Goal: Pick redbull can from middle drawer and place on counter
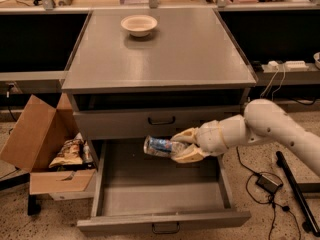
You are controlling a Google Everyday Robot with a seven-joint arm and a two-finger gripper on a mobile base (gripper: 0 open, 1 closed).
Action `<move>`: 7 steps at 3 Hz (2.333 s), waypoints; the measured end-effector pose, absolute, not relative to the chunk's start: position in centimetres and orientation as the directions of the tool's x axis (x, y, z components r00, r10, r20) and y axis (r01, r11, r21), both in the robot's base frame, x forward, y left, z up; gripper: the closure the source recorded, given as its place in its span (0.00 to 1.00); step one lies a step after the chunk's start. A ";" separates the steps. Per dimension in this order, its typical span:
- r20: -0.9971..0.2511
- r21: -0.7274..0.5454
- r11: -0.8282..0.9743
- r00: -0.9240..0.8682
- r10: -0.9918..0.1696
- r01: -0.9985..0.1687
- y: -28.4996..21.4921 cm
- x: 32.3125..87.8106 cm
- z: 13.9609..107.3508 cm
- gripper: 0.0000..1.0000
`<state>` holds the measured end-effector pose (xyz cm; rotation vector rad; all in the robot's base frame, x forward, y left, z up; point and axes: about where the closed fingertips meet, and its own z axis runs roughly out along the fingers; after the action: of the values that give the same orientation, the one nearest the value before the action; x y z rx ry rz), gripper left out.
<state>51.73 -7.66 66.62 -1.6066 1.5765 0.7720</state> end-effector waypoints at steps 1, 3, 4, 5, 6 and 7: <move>-0.813 -0.202 0.017 0.158 -0.560 -0.979 -8.3 51.0 72.5 1.00; -0.789 -0.255 0.072 0.164 -0.592 -0.964 -9.7 52.6 75.6 1.00; -0.746 -0.303 0.113 0.161 -0.646 -0.946 -11.4 54.1 80.0 1.00; -0.706 -0.339 0.164 0.136 -0.695 -0.926 -13.3 55.5 83.9 1.00; -0.714 -0.332 0.268 0.055 -0.698 -0.904 -17.1 58.5 87.2 1.00; -0.732 -0.320 0.336 0.006 -0.682 -0.886 -19.6 60.7 89.0 1.00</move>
Offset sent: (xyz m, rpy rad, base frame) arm -0.0058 -0.0055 0.0494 -0.0118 -0.0901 0.0115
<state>60.71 -19.55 89.00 -1.4069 1.7338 0.2962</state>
